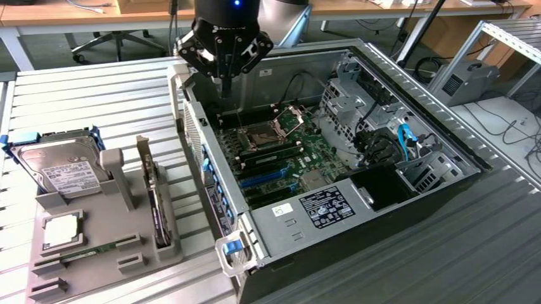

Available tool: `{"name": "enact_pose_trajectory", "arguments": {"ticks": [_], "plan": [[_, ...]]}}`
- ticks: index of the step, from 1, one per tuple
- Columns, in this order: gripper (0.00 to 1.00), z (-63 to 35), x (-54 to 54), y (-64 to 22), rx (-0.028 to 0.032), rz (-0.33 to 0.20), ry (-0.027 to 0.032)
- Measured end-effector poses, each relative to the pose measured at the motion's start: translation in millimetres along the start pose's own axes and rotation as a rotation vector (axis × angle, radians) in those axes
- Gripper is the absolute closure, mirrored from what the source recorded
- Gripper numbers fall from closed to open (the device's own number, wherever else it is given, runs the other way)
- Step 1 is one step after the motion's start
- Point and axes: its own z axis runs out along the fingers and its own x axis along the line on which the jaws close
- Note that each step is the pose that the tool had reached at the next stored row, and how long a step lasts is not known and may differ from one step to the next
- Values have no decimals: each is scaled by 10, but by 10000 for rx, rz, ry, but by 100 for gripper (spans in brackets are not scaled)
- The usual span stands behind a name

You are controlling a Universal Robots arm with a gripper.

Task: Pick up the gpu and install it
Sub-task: 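Reach for the gpu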

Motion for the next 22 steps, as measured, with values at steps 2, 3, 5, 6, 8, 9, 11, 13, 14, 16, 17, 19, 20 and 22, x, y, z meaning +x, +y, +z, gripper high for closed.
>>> {"name": "enact_pose_trajectory", "arguments": {"ticks": [2, 3, 5, 6, 8, 9, 11, 13, 14, 16, 17, 19, 20, 22], "plan": [[89, 0, 5, 0, 1, 1, 1], [89, 0, 11, -1, 0, 1, 0], [89, -1, 17, -1, 0, 1, 0], [89, -1, 23, -2, 1, 1, 0], [89, -1, 32, -2, 1, 1, 0], [89, -1, 36, -3, 1, 0, 1], [89, -1, 45, -3, 1, 1, 1], [89, -2, 53, -4, 0, 0, 1], [89, -2, 57, -4, 1, 1, 1], [89, -2, 66, -5, 0, 1, 1], [89, -2, 70, -5, 1, 0, 1], [89, -2, 83, -6, 0, 0, 0], [89, -3, 87, -7, 0, 1, 1], [89, -3, 96, -7, 1, 0, 1]]}}
